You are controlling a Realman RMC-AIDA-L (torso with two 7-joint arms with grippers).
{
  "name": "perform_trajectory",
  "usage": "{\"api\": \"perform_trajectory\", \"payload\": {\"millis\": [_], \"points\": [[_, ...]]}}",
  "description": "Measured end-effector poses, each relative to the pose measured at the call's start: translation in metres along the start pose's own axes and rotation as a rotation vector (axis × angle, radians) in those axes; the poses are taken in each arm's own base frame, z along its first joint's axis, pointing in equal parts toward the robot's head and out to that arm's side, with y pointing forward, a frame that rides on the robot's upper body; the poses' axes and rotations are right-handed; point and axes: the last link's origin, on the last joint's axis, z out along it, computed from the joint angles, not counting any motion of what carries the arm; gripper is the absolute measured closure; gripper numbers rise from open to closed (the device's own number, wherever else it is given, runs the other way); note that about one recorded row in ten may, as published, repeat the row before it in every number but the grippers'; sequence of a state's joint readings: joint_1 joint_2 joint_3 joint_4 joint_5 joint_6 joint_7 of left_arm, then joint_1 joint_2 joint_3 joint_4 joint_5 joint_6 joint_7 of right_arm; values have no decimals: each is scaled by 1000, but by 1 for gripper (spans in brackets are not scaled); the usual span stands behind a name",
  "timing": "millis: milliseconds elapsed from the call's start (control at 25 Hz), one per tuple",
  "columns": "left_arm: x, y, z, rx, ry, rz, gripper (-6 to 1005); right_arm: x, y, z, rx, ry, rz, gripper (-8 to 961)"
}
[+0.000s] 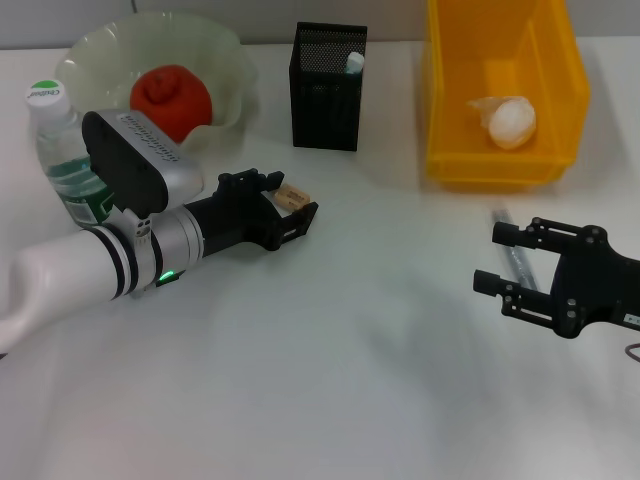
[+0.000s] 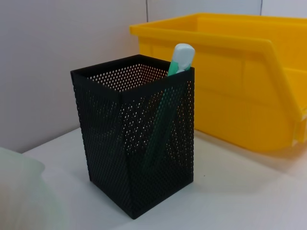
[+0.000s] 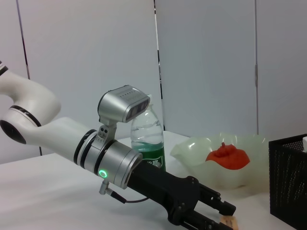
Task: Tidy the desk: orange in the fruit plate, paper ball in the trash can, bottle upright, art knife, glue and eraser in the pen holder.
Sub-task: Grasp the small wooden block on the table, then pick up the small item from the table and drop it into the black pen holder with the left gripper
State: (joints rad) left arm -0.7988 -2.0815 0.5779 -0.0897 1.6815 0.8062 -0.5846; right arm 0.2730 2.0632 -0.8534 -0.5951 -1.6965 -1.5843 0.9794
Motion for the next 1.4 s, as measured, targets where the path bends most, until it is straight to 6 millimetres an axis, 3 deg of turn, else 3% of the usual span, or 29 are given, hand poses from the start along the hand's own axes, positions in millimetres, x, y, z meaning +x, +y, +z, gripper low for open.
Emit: {"api": "perform_trajectory", "payload": {"millis": [480, 720, 840, 1400], "points": [[0, -2, 1, 10, -16, 7, 419, 1, 1, -1, 0, 1, 11, 335], [1, -1, 1, 6, -6, -2, 584, 0, 2, -1, -2, -4, 12, 336], [4, 3, 0, -16, 27, -9, 581, 0, 2, -2, -3, -6, 12, 336], [24, 12, -46, -88, 428, -93, 565, -1, 3, -2, -12, -12, 11, 336]]}}
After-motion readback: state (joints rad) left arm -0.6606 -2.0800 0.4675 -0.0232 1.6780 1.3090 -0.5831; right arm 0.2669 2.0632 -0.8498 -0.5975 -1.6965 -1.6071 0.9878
